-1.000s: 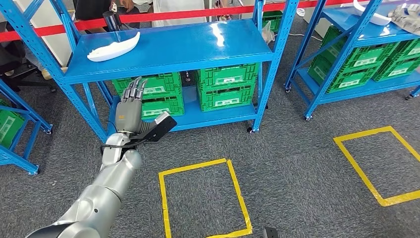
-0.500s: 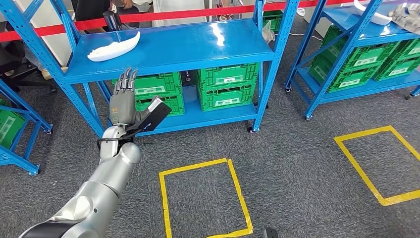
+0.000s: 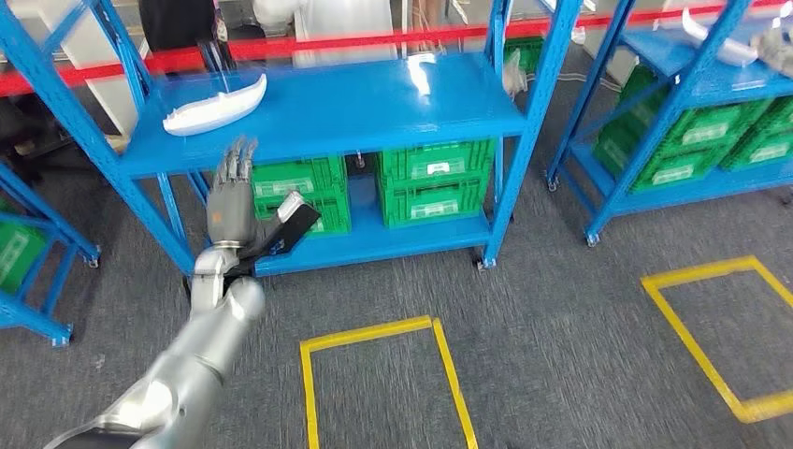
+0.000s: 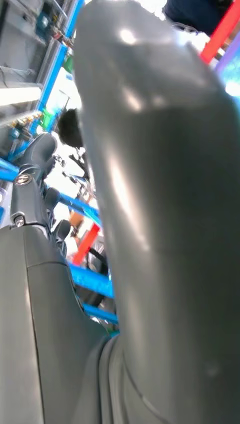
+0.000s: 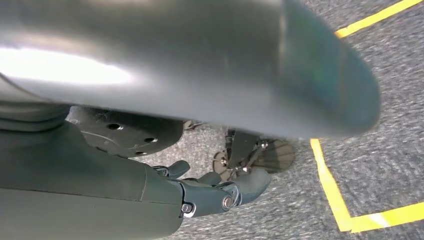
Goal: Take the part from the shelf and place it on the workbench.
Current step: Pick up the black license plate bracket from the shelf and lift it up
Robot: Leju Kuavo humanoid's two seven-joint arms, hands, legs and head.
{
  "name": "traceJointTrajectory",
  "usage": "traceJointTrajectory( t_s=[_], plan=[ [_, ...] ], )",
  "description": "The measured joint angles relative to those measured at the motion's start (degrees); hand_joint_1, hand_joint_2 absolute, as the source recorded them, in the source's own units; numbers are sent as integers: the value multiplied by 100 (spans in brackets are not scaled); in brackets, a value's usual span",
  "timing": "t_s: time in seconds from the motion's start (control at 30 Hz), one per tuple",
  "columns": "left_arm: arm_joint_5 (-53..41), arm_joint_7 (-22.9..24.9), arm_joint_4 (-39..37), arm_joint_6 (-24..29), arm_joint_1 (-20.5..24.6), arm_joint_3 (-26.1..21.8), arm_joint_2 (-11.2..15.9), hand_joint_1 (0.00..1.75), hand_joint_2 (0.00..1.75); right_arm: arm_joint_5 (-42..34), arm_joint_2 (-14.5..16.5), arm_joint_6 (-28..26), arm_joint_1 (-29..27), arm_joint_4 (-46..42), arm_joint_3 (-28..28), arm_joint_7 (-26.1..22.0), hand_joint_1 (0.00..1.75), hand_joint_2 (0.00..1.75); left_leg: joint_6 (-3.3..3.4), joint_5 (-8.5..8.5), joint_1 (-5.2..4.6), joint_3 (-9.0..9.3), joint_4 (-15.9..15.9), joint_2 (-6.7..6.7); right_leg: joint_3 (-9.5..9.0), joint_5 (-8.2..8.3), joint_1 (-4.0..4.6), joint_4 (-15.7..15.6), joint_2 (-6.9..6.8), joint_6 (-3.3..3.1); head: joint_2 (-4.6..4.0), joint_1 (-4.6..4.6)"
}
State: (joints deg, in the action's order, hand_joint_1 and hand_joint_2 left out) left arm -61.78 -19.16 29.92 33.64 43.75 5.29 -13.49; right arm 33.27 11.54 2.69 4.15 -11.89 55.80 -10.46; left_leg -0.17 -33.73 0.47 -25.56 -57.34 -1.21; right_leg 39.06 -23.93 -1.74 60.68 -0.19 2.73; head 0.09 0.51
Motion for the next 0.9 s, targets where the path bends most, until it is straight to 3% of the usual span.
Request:
traceJointTrajectory(
  t_s=[0.07,0.13,0.2,0.23,0.3,0.33,0.37,0.4,0.5,0.53,0.63,0.7,0.8,0.83,0.87,0.9],
  plan=[
    [20,-2,27,7,-32,33,11,0,0,4,-4,1,0,13,18,6,0,0,-93,-45,-9,81,26,-2,-41,-82,27,-84,-6,-135,0,-5],
    [43,-8,83,18,-27,63,14,0,0,5,-6,-1,-6,13,21,6,0,0,-181,81,4,4,-218,18,-169,-169,22,-103,14,-254,0,-20],
    [74,-16,106,31,-25,84,17,0,0,4,-7,1,-6,13,27,3,0,0,-246,265,14,-456,-924,58,-375,-261,13,-161,24,-327,0,-41],
    [89,-21,104,34,-45,89,22,0,0,4,-6,2,-6,13,31,5,0,0,-262,238,14,-752,-1297,75,-489,-316,14,-198,28,-349,0,-52],
    [114,-29,99,33,-100,92,36,0,0,4,-7,2,-7,13,38,14,0,0,-257,-180,11,-1265,-1702,86,-734,-439,23,-268,49,-374,0,-58],
    [122,-36,99,31,-117,92,42,0,0,4,-8,2,-8,13,39,20,0,0,-241,-415,7,-1434,-1701,86,-857,-513,29,-291,63,-382,0,-57],
    [131,-44,99,27,-124,92,49,0,0,4,-8,2,-8,13,39,25,0,0,-215,-522,1,-1541,-1571,86,-982,-594,36,-305,77,-384,0,-58],
    [139,-55,97,24,-125,92,55,0,0,5,-8,2,-8,13,39,32,0,0,-178,-406,-11,-1591,-1320,86,-1106,-681,44,-312,89,-382,0,-60],
    [155,-82,63,21,-147,108,90,0,0,9,-6,1,1,21,42,75,0,0,-40,873,-80,-1594,-354,76,-1367,-950,77,-299,126,-325,0,-67],
    [161,-93,50,23,-158,121,98,0,0,10,-7,1,8,25,44,86,0,0,-13,1158,-99,-1582,-214,66,-1414,-1038,88,-292,139,-298,0,-72],
    [199,-146,57,56,-136,162,84,0,0,14,-16,-1,33,25,46,88,0,0,30,1309,-85,-1477,-197,36,-1581,-1222,102,-312,152,-203,0,-79],
    [238,-179,68,90,-78,186,56,0,0,16,-25,-3,58,22,46,87,0,0,90,1300,-55,-1389,-148,33,-1496,-1390,105,-38,109,-148,0,-69],
    [310,-210,59,107,-53,212,31,0,0,28,-32,-3,81,22,48,88,0,0,148,1217,-57,-1344,-146,35,-761,-1770,106,1040,73,-106,0,-60],
    [332,-213,56,109,-62,222,27,0,0,33,-36,-2,79,22,49,88,0,0,153,1189,-59,-1334,-157,31,-547,-1760,104,1260,71,-99,0,-60],
    [347,-213,52,113,-69,232,25,0,0,36,-40,0,76,22,50,88,0,0,150,1162,-59,-1318,-171,23,-435,-1615,101,1259,70,-96,0,-58],
    [367,-212,51,118,-71,240,22,0,0,40,-46,3,73,22,51,87,0,0,140,1137,-57,-1297,-187,13,-432,-1367,95,1046,68,-98,0,-58]
  ],
)
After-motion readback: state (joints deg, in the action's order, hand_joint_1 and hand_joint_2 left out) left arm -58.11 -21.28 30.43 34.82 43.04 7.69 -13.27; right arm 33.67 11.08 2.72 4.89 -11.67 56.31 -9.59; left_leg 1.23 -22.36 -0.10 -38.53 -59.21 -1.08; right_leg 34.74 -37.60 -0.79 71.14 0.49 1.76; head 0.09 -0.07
